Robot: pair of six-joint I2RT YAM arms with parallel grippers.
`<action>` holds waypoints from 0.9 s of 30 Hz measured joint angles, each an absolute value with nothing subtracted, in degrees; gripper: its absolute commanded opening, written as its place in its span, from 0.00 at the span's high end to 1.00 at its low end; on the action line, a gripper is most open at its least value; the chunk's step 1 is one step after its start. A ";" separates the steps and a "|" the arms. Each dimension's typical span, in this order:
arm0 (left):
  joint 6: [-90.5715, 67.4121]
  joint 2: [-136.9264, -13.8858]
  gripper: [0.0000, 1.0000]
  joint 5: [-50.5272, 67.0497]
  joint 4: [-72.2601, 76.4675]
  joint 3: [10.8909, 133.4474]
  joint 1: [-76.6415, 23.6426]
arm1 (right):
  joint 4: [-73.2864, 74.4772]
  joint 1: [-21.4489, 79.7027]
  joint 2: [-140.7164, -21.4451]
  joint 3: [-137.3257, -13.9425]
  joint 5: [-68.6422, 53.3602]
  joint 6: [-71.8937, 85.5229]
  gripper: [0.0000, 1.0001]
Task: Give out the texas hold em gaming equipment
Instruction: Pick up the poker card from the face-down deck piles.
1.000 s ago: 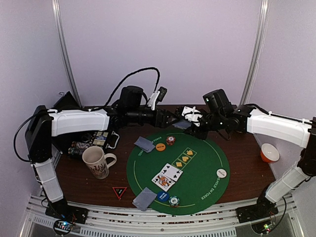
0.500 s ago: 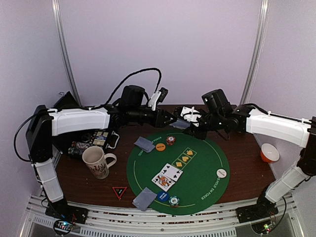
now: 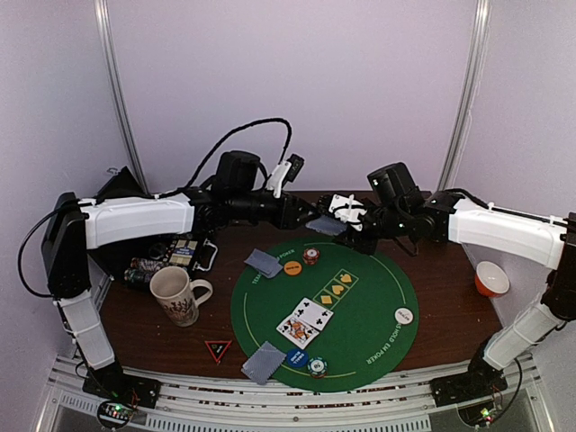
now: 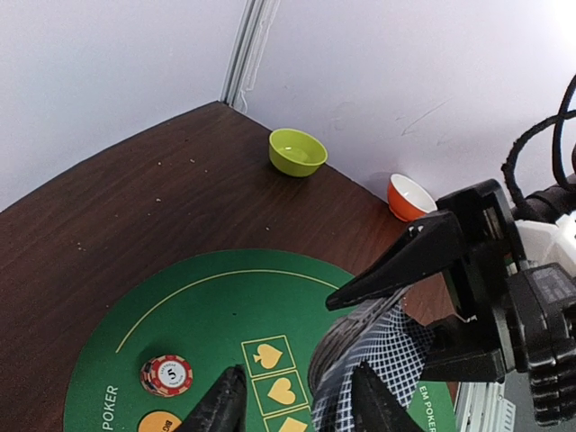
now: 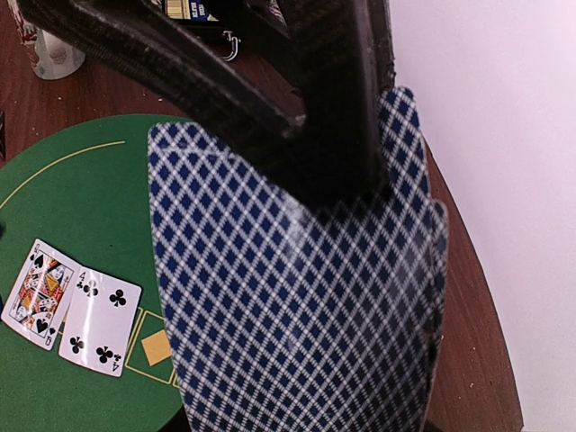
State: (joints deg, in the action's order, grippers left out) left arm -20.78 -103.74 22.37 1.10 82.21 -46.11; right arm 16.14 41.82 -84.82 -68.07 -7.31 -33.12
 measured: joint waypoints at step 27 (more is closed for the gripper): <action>-16.08 -98.26 1.00 25.50 1.63 77.47 -46.11 | 16.16 41.54 -84.82 -68.05 -6.24 -33.30 0.54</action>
State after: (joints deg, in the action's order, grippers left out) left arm -16.08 -98.26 25.50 1.63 77.47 -46.11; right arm 16.16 41.54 -84.82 -68.05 -6.24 -33.30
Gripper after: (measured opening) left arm 0.007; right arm 0.462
